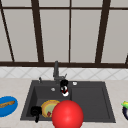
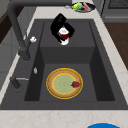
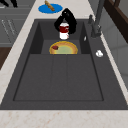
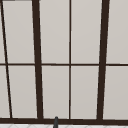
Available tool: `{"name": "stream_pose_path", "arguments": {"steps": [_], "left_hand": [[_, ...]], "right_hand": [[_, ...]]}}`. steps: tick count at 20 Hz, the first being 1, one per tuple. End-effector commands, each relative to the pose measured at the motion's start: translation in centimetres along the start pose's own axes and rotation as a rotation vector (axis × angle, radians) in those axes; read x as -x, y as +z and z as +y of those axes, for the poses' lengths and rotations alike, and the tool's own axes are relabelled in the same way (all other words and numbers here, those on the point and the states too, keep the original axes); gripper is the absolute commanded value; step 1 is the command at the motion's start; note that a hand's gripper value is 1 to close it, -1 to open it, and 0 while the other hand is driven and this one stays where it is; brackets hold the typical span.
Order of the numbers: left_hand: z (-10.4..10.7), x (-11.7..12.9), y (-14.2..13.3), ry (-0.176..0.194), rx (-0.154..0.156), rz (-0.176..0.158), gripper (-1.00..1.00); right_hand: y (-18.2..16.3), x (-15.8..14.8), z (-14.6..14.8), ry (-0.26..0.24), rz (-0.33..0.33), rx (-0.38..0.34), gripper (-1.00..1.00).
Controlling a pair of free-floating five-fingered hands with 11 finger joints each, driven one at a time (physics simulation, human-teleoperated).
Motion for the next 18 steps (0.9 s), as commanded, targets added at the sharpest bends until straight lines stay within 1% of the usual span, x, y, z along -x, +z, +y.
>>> {"name": "stream_pose_path", "arguments": {"steps": [1,3,10,18], "left_hand": [[0.0,0.0,0.0,0.0,0.0,0.0,0.0],[0.0,0.0,0.0,0.0,0.0,0.0,0.0],[0.0,0.0,0.0,0.0,0.0,0.0,0.0],[0.0,0.0,0.0,0.0,0.0,0.0,0.0]], "right_hand": [[1.0,1.5,0.0,-0.054,0.016,0.021,1.0],[1.6,2.0,-0.4,-0.07,0.016,0.017,1.0],[3.8,5.2,-0.8,-0.059,-0.006,0.025,1.0],[6.2,9.3,-1.2,-0.064,-0.013,0.031,1.0]]}}
